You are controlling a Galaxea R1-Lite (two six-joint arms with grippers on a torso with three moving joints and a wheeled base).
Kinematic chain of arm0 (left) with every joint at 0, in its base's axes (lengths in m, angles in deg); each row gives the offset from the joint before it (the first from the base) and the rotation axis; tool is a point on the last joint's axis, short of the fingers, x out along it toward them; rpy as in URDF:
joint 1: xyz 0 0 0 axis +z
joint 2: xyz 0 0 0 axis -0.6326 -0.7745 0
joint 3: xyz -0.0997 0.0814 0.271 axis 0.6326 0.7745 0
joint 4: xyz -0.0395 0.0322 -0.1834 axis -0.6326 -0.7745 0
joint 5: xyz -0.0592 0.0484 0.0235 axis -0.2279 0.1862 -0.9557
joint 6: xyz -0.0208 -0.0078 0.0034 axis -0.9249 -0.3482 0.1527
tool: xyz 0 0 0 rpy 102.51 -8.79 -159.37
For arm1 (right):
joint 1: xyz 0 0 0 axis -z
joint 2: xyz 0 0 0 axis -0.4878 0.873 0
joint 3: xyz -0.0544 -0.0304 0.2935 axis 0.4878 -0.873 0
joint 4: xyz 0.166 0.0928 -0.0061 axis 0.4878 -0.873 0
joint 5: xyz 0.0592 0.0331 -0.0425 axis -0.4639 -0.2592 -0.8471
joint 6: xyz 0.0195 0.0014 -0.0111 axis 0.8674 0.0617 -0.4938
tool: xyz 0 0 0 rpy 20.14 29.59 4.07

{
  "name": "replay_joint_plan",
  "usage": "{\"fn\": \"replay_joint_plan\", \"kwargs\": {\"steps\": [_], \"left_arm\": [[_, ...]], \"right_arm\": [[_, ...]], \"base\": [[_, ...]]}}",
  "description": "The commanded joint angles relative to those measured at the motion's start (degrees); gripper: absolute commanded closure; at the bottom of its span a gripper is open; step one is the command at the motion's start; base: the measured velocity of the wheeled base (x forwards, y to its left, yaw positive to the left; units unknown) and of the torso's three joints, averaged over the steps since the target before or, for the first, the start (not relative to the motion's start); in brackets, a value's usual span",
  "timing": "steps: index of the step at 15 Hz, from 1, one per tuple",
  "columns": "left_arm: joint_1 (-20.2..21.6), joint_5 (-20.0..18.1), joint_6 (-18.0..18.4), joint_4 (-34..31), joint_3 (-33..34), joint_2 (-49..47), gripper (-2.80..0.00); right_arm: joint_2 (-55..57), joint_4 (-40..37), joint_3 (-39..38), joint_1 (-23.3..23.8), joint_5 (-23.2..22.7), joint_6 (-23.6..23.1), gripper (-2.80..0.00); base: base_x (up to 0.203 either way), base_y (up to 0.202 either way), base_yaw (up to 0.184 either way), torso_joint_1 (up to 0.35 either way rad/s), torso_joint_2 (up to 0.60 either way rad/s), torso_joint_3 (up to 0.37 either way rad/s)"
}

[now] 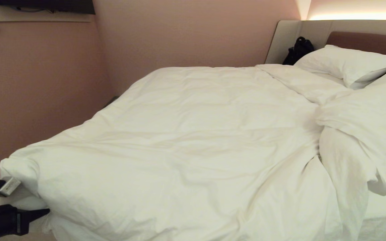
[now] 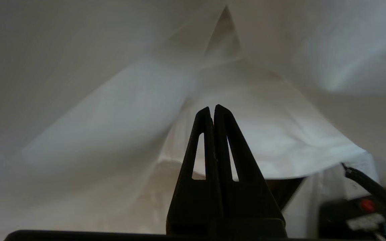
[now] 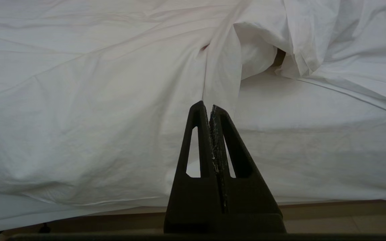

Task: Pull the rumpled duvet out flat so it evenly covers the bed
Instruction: Flatten the corners of the folded blanket

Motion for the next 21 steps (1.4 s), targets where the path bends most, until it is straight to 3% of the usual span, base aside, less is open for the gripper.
{"fn": "replay_joint_plan", "kwargs": {"steps": [1,4,7,12,17,21], "left_arm": [[-1.1,-0.4,0.1,4.9,4.1,-1.8,0.0],[-3.0,-1.0,0.3,12.4,14.3,0.9,0.0],[-5.1,-4.3,0.8,13.1,16.2,1.5,0.0],[-5.8,-5.2,-1.0,13.2,10.1,-1.0,0.0],[-7.2,-5.5,-11.6,13.2,1.8,-2.1,0.0],[-7.3,-5.9,-12.0,13.2,1.7,-1.9,0.0]], "right_arm": [[0.1,0.0,0.0,0.0,0.0,0.0,0.0],[0.1,0.0,0.0,0.0,0.0,0.0,0.0],[0.1,0.0,0.0,0.0,0.0,0.0,0.0],[0.1,0.0,0.0,0.0,0.0,0.0,0.0],[0.1,-0.1,0.0,0.0,0.0,0.0,0.0],[0.1,0.0,0.0,0.0,0.0,0.0,0.0]], "base": [[0.0,0.0,0.0,0.0,0.0,0.0],[0.0,0.0,0.0,0.0,0.0,0.0],[0.0,0.0,0.0,0.0,0.0,0.0],[0.0,0.0,0.0,0.0,0.0,0.0],[0.0,0.0,0.0,0.0,0.0,0.0],[0.0,0.0,0.0,0.0,0.0,0.0]]}}
